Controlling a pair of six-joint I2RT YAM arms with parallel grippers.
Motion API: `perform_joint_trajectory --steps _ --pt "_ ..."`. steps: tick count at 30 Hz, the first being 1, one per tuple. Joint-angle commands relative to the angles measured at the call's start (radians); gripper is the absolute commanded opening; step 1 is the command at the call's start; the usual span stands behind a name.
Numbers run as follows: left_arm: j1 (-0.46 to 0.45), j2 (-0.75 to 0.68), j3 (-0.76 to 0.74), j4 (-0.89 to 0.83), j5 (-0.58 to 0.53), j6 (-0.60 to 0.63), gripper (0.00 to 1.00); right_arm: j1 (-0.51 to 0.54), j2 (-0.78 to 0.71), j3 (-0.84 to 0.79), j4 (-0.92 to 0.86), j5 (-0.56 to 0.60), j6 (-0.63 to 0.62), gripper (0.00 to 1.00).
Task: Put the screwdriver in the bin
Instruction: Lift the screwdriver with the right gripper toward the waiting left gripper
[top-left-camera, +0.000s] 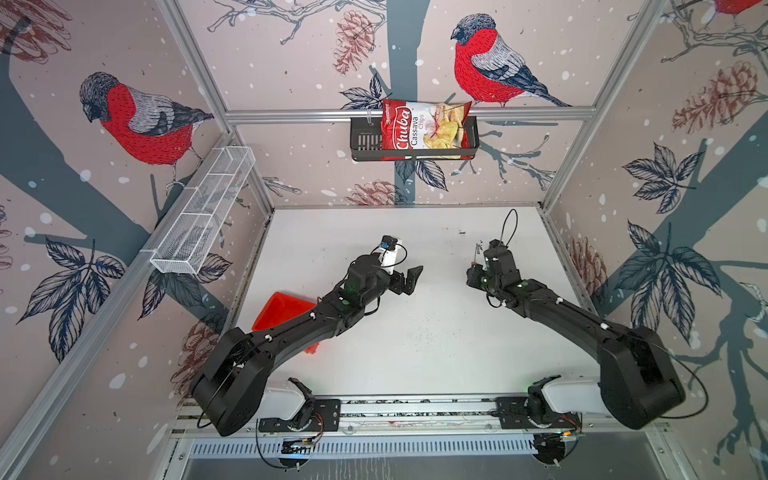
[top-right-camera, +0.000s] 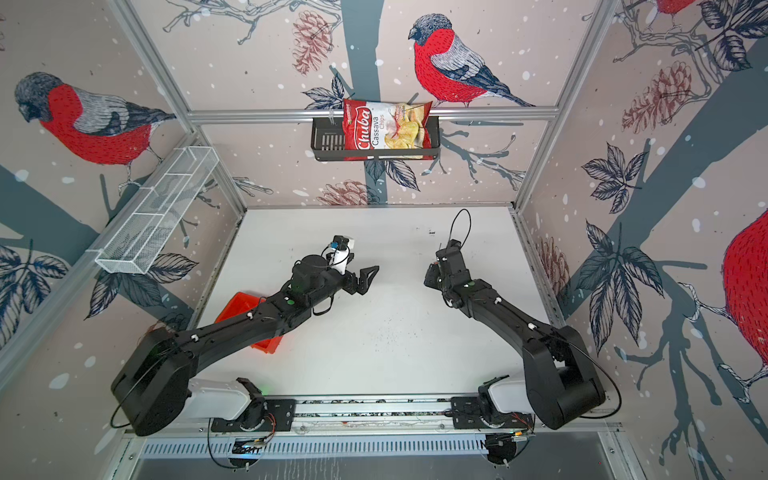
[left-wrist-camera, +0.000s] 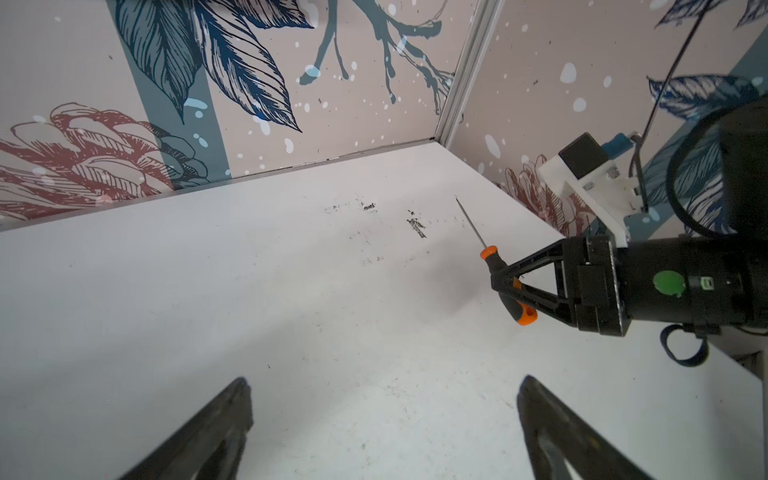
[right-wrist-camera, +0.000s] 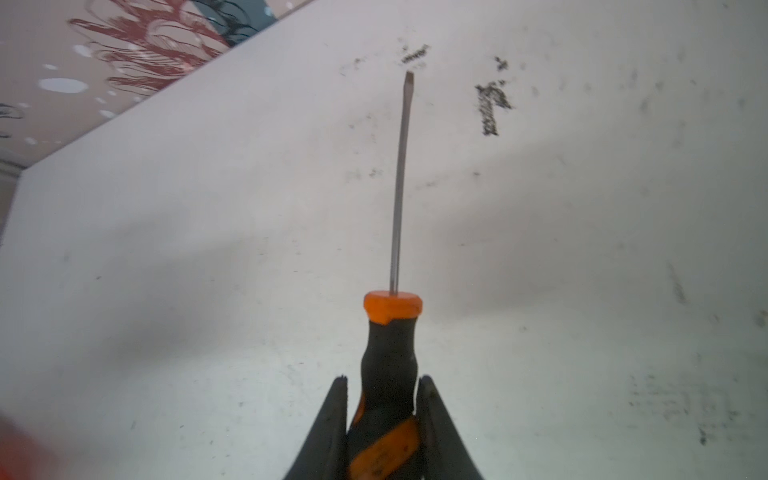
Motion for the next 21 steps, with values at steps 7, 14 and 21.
perform_joint_trajectory --steps 7,14,21 --pt "0.120 -0.008 -0.019 0.156 0.198 -0.363 0.98 0.012 -0.044 0.060 0.103 -0.320 -0.237 0.02" --pt "0.140 0.027 0.040 0.177 0.307 -0.463 0.98 0.037 -0.040 0.089 0.174 -0.480 -0.279 0.01" --pt "0.139 0.092 0.095 0.230 0.479 -0.516 0.94 0.095 -0.029 0.120 0.172 -0.556 -0.413 0.04"
